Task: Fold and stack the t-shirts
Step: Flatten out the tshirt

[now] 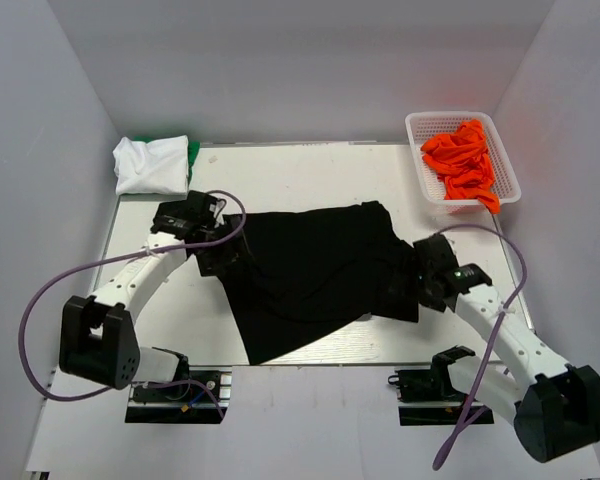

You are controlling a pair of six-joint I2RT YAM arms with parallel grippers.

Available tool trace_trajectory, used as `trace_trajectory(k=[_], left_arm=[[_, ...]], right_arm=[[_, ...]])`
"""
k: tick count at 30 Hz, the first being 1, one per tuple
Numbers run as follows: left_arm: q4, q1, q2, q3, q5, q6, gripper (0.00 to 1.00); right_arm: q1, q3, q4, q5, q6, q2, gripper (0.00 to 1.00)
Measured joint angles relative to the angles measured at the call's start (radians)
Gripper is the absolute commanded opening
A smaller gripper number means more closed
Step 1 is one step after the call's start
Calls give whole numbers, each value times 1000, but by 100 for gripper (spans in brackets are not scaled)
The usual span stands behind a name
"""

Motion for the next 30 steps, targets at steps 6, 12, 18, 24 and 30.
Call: trace_trajectory(k=[6, 12, 18, 24, 30], left_arm=[[19, -73, 86, -8, -12, -8, 78], [47, -119, 190, -10, -47, -30, 63], [56, -145, 216, -11, -106, -51, 60], [58, -161, 296, -11, -158, -68, 26], [45, -175, 323, 23, -189, -75, 0]], right_arm=[[-5, -121, -43, -52, 100, -76, 89], [-7, -197, -17, -110, 150, -58, 86], [-7, -206, 40, -147, 150, -22, 83], [-7, -213, 123, -174, 144, 3, 53], [-7, -219, 181, -158, 146, 31, 18]])
